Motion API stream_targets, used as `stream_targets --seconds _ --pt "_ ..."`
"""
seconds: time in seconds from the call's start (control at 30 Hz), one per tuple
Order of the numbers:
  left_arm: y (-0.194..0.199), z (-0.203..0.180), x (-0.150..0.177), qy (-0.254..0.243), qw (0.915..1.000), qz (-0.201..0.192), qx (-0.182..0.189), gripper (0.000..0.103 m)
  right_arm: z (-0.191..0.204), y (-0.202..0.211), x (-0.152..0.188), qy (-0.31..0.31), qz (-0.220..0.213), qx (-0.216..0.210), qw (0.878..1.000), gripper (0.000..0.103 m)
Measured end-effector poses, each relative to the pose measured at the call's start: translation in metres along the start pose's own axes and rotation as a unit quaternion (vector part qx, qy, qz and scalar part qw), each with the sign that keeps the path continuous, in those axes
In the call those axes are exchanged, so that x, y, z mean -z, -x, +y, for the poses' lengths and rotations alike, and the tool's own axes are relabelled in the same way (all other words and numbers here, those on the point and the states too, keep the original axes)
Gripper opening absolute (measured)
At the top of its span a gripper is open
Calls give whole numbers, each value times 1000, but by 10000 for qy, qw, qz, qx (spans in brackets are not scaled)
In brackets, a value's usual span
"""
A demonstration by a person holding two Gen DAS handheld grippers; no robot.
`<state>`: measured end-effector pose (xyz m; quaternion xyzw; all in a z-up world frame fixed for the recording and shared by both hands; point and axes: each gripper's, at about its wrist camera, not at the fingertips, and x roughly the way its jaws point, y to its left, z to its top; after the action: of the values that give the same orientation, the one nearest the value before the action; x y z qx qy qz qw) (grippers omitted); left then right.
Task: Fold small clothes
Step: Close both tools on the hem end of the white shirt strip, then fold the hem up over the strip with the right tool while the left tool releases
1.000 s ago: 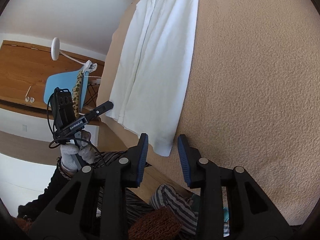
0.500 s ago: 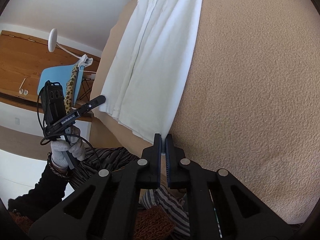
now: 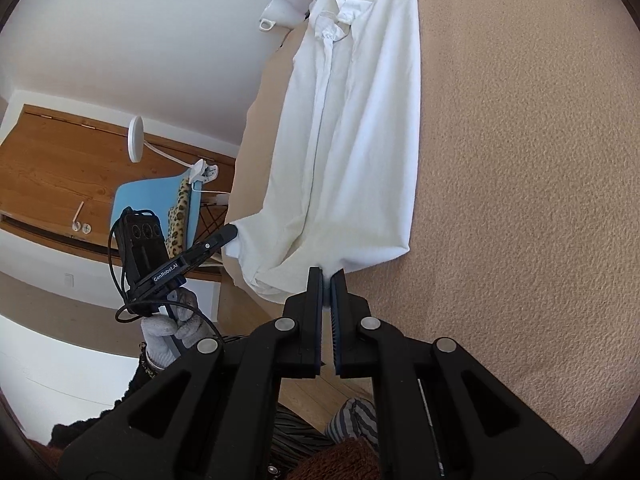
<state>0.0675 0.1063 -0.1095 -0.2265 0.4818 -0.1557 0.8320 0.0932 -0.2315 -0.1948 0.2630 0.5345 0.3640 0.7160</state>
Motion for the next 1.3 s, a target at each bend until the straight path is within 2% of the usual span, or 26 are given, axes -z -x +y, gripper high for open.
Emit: stream_targets --seconds 0.2,0.53,0.87,1.07,1.1,1.17,1.3 --pt "-12 2 -29 190 9997 -113 -32 0 -9 5 -30 -155 -183 36 9997 5" --pt "-44 9 -67 302 9994 -32 -167 0 -16 -6 -72 -377 -413 203 9982 5" --pt "-71 20 -84 373 9986 142 -338 0 -28 -22 -92 -669 -431 454 9958 5" --pt "-74 30 -88 432 9982 94 -417 0 -32 -27 -95 -759 -462 579 9944 5" --pt "-73 31 -89 431 9982 112 -405 1 -32 -28 -95 -760 -446 595 9943 5" --pt "-66 30 -89 388 9983 25 -438 18 -32 -29 -97 -751 -416 657 9941 7" --pt "-45 16 -86 -119 9985 -171 -505 19 -18 -15 -97 -259 -603 1026 9926 14"
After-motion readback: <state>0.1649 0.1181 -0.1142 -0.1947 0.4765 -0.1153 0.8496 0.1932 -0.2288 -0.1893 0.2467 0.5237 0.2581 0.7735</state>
